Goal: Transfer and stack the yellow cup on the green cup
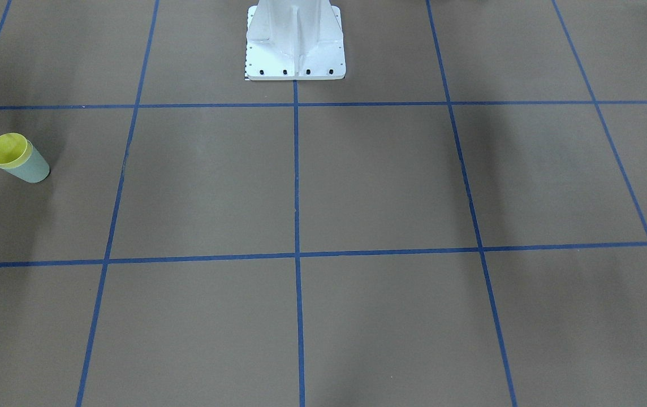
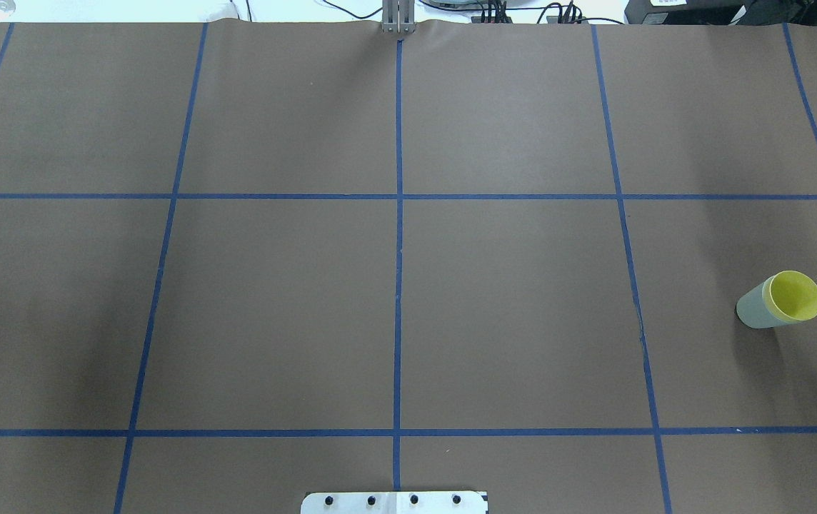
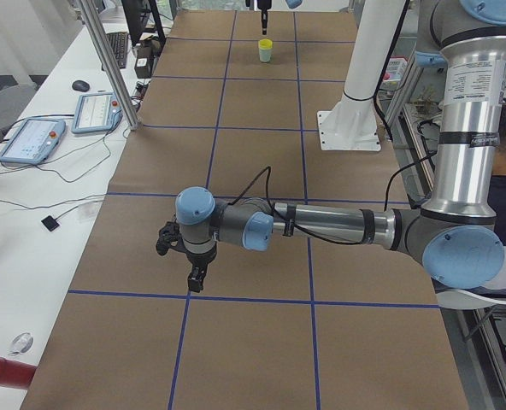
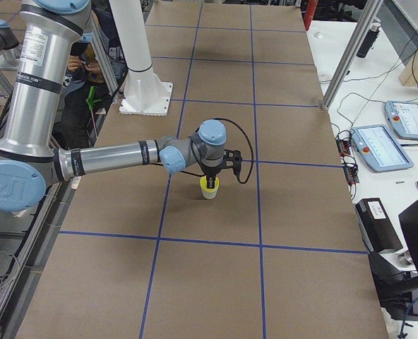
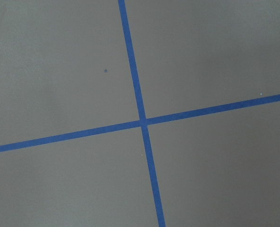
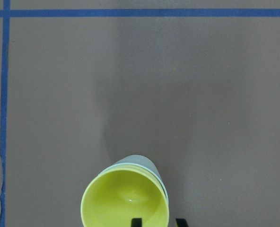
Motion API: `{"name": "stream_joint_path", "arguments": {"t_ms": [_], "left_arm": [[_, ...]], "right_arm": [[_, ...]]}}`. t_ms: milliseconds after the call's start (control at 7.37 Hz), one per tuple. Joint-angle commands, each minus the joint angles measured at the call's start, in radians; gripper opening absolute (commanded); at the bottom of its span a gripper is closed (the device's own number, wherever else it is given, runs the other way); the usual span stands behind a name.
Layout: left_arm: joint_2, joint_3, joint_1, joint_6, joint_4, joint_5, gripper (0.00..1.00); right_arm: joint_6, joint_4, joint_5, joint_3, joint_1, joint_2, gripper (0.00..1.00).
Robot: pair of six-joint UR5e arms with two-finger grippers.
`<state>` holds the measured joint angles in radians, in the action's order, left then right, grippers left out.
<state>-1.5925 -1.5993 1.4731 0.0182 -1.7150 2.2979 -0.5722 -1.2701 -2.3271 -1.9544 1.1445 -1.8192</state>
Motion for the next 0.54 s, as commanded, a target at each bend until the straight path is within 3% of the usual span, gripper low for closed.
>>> {"name": "stream_joint_path", "arguments": {"t_ms": [0,407], "left_arm": [[0.000,-0.001,0.001,0.000,0.000,0.000,1.00],[0.000,0.001,0.001,0.002,0.000,-0.002,1.00]], "right_arm": [[0.002,0.000,0.000,0.000,0.001,0.011,1.00],[0.043,-0.015,0.005,0.052,0.073,0.047,1.00]]}}
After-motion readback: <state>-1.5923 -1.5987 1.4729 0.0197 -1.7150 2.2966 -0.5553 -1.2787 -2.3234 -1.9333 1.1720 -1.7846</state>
